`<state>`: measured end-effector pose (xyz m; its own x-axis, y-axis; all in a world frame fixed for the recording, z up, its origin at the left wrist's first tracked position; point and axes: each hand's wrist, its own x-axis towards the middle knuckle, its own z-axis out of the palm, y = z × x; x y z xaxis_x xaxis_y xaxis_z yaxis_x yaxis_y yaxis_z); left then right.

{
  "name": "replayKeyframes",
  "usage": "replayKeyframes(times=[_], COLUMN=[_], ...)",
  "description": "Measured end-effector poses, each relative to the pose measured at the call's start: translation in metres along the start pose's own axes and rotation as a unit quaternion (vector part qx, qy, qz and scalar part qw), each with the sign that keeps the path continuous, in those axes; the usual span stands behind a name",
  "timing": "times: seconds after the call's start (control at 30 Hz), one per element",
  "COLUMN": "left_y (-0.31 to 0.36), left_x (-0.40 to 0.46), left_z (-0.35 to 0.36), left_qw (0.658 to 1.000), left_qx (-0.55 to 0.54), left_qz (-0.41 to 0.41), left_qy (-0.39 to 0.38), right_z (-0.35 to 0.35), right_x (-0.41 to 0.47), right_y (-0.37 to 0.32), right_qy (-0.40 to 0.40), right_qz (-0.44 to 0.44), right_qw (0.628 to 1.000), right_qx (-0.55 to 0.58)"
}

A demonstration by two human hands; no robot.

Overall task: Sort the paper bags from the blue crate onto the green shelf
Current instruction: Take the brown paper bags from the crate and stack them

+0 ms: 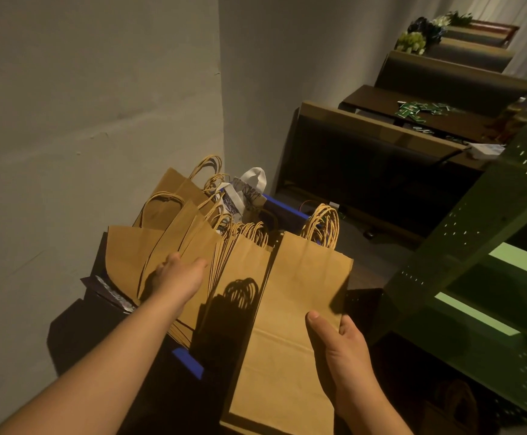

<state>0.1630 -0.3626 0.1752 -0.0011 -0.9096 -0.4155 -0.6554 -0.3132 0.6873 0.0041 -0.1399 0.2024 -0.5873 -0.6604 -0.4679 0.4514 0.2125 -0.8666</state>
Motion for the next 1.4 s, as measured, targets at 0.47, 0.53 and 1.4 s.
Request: replayKeyframes(times=[0.47, 0.53, 1.4], left_y=[-0.003, -0.003, 0.000], left_x=[0.016, 0.018, 0.012], left_z=[0.013, 0.014, 0.011], left_qw=[0.960, 0.948, 0.976], left_qx=[0.269, 0.314, 0.182], left_qz=[0.060, 0.046, 0.111], left_qy=[-0.047, -0.036, -0.036], right_z=[-0.001, -0.002, 0.001], right_x=[0.001, 0.002, 0.004], right_y=[-0.001, 0.000, -0.004], right_qy=[0.004, 0.007, 0.018], right_qz=[0.013, 0.014, 0.031], right_qw=[1.000, 1.000, 0.999], right_qx=[-0.007, -0.009, -0.025])
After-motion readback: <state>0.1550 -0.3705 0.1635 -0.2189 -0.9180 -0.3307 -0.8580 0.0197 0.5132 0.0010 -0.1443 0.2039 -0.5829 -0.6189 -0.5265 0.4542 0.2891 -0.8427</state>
